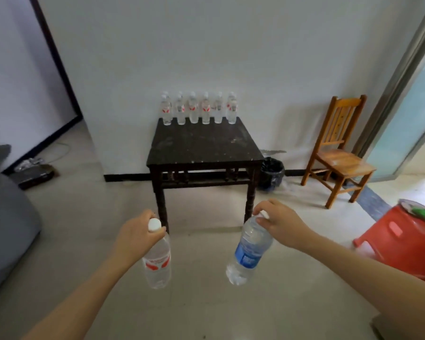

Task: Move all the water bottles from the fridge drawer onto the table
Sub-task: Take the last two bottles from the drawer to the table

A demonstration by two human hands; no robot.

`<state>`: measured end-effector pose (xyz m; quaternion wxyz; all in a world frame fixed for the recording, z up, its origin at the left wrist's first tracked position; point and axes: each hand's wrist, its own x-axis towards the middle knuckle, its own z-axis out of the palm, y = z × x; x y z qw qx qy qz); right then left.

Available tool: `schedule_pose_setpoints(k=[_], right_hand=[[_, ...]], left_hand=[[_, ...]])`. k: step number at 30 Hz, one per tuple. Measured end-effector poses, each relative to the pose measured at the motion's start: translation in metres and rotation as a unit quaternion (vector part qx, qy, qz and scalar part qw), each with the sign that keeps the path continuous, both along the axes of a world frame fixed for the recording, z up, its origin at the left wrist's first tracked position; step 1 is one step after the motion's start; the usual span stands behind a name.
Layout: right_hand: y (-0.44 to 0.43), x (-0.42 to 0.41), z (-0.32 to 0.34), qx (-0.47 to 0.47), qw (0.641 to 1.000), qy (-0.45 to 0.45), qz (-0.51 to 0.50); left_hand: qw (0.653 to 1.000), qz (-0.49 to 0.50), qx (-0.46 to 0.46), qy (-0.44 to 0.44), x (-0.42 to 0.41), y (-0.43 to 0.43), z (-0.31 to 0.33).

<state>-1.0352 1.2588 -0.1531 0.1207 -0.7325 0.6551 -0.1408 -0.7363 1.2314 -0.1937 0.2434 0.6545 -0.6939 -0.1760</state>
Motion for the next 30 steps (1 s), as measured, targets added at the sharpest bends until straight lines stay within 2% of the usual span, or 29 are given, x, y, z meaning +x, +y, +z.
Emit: schedule_pose_setpoints(k=[7,13,17,24,30], right_hand=[[-0.086,0.090,0.006,-0.013,0.990,0.039,0.134],[-0.190,0.154,0.007,-0.040,0.979,0.004,0.199],[-0.265,0.206,0.015,-0.042,0.969,-0.014,0.242],[-0.369,0.291,0.015,-0.063,0.960,-0.014,0.271],[-0.446,0.371,-0.003,-0.048,0.965,-0.018,0.256]], left_hand=[[0.996,0.085,0.001,0.004,0.078,-0.030,-0.001],[0.991,0.131,0.013,-0.029,0.132,-0.105,0.005],[0.985,0.172,0.004,-0.010,0.169,-0.156,0.016],[0.970,0.242,-0.029,0.020,0.238,-0.231,0.027],[0.977,0.212,-0.018,0.001,0.321,-0.316,0.013]])
